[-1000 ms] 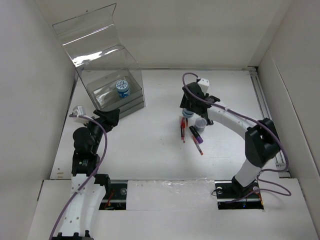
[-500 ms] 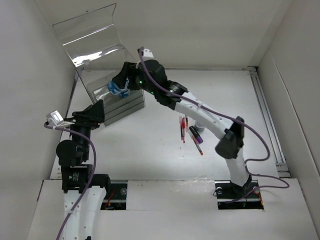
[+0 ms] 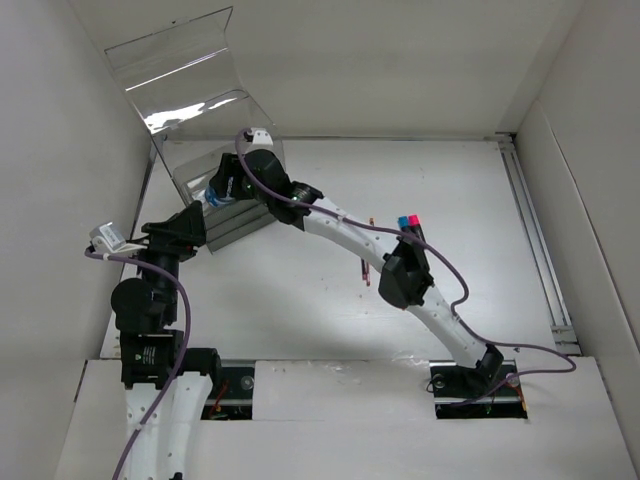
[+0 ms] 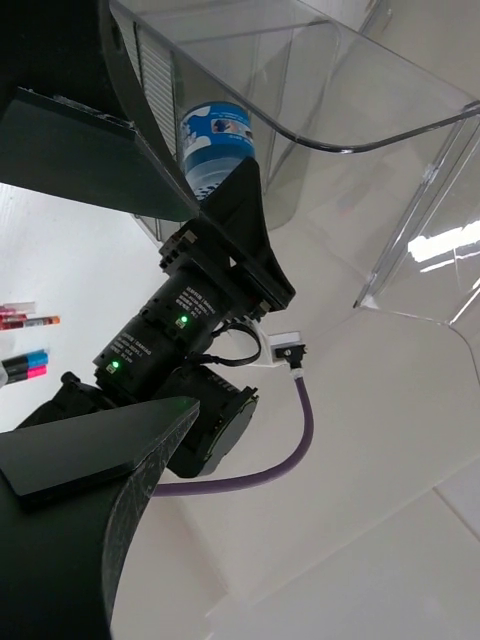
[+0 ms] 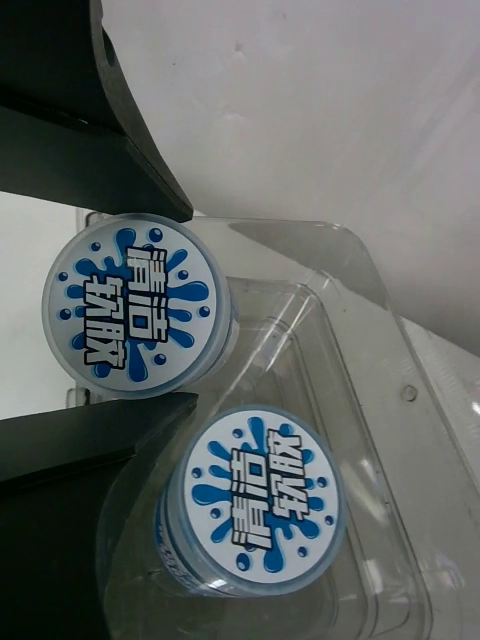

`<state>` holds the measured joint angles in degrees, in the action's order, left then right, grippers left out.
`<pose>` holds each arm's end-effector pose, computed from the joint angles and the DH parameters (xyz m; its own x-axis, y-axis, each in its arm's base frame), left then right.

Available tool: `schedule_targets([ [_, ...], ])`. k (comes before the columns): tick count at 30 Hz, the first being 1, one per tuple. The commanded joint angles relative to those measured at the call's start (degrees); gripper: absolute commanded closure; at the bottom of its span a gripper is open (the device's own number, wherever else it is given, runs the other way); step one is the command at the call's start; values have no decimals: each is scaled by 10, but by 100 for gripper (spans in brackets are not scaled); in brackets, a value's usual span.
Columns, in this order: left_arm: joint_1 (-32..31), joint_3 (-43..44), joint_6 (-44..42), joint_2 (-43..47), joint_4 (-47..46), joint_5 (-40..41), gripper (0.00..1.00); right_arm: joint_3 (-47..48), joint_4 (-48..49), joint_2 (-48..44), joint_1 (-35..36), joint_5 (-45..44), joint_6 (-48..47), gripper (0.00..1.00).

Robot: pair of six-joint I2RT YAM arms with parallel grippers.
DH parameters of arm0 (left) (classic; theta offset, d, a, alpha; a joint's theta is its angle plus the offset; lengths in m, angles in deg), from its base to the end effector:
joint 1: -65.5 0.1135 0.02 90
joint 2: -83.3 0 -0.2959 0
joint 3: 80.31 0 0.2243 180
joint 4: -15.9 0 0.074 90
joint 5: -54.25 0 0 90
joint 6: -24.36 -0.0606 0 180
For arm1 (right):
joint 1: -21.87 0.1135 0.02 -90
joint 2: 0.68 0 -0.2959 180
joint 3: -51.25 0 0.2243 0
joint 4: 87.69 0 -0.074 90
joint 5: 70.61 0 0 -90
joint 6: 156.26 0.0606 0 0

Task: Sort the stationery into containers
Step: Place the stationery in the storage box.

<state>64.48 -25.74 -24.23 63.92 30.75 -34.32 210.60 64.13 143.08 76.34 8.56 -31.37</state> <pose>0.0504 0.0006 0.3877 0.2644 -0.6660 -0.6975 0.2257 0.7459 -0.6267 0.3609 0.4858 0.3196 -0.5002 0.2663 -0.8240 -0.4958 0.6921 0.5247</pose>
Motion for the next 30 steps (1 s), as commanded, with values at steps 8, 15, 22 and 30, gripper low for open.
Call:
schedule_targets([
  [8, 0, 9, -10, -3, -14, 5, 32, 41, 111, 5, 19, -11, 25, 17],
  [15, 0, 9, -10, -3, -14, 5, 32, -8, 129, -77, 19, 31, 45, 3],
  [22, 0, 15, -28, -3, -20, -29, 34, -185, 150, -258, 7, 3, 45, 27],
  [30, 0, 5, -55, -159, -86, -242, 35, -511, 167, -544, -11, -161, -1, 86],
])
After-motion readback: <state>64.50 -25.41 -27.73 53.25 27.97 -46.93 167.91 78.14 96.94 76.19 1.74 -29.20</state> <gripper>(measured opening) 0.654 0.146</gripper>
